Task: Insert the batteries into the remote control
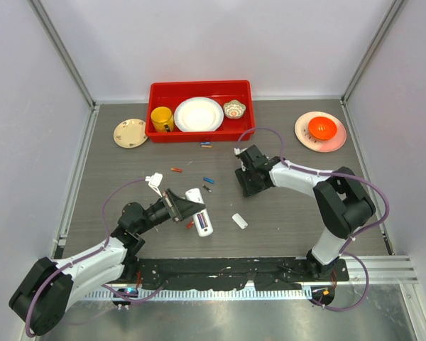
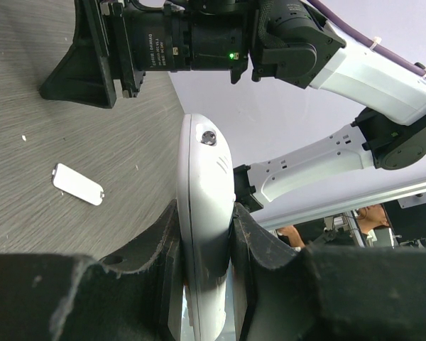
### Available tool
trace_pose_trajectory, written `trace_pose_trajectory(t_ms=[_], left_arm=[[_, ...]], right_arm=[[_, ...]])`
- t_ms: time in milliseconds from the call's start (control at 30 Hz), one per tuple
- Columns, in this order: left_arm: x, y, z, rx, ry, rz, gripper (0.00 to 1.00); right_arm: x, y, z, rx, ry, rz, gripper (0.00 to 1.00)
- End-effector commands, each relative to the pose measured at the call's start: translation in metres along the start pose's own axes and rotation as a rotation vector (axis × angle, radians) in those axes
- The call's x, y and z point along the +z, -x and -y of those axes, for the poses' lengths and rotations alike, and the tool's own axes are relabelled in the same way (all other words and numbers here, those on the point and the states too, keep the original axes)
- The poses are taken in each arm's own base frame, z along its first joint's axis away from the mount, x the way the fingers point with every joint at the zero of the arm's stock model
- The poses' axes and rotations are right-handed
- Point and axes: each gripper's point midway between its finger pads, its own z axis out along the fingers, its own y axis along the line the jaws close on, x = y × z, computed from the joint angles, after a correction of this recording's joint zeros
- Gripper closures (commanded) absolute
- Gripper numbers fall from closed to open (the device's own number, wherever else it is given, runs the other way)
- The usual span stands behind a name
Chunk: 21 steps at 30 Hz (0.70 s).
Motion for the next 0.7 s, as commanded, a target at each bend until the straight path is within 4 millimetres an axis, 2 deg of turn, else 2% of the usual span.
trace_pose_trajectory(t_ms=[0, 100, 167, 200, 233, 267, 300, 333, 367, 400, 467, 500, 533, 567, 633, 667], left_arm=[[0.000, 0.007, 0.018, 0.053, -0.073, 0.026, 1.00], [-0.001, 0.007, 0.018, 0.055, -0.077, 0.027, 1.00], [-0.001, 0.007, 0.018, 0.055, -0.076, 0.029, 1.00], [-0.001, 0.007, 0.017, 0.054, -0.073, 0.029, 1.00], [-0.001, 0.008, 0.018, 0.054, -0.074, 0.031, 1.00], [-0.001, 0.008, 0.017, 0.054, -0.071, 0.031, 1.00], [0.000, 0.008, 0.016, 0.054, -0.069, 0.032, 1.00], [0.000, 0.009, 0.017, 0.056, -0.072, 0.033, 1.00], [0.001, 0.009, 0.017, 0.057, -0.072, 0.032, 1.00], [0.001, 0.009, 0.017, 0.057, -0.072, 0.033, 1.00], [0.002, 0.009, 0.018, 0.057, -0.076, 0.034, 1.00], [0.002, 0.009, 0.017, 0.054, -0.074, 0.032, 1.00], [0.002, 0.009, 0.018, 0.053, -0.074, 0.034, 1.00], [0.002, 0.009, 0.018, 0.054, -0.078, 0.034, 1.00], [0.003, 0.010, 0.018, 0.050, -0.075, 0.036, 1.00], [0.003, 0.009, 0.018, 0.051, -0.075, 0.034, 1.00]], right_arm=[[0.007, -0.013, 0.003, 0.013, -0.007, -0.037, 0.56], [0.006, -0.009, 0.000, 0.101, 0.011, -0.017, 0.71], [-0.005, 0.007, -0.008, 0.242, 0.036, 0.070, 0.81], [-0.010, 0.013, -0.008, 0.309, 0.037, 0.109, 0.83], [-0.024, 0.019, -0.006, 0.387, 0.035, 0.177, 0.83], [-0.031, 0.034, -0.004, 0.486, 0.039, 0.260, 0.83], [-0.037, 0.039, -0.006, 0.655, 0.056, 0.299, 0.83], [-0.047, 0.036, -0.002, 0.774, 0.064, 0.344, 0.83], [-0.051, 0.042, 0.002, 0.877, 0.070, 0.410, 0.84], [-0.056, 0.046, 0.000, 1.068, 0.112, 0.438, 0.85], [-0.057, 0.029, 0.019, 1.242, 0.023, 0.490, 0.91], [-0.060, 0.027, 0.016, 1.353, 0.015, 0.500, 0.94], [-0.062, 0.017, 0.021, 1.386, -0.067, 0.481, 0.97], [-0.064, 0.018, 0.027, 1.413, -0.122, 0.515, 0.98], [-0.069, 0.020, 0.027, 1.440, -0.167, 0.516, 0.98], [-0.063, 0.016, 0.029, 1.445, -0.213, 0.501, 0.99]])
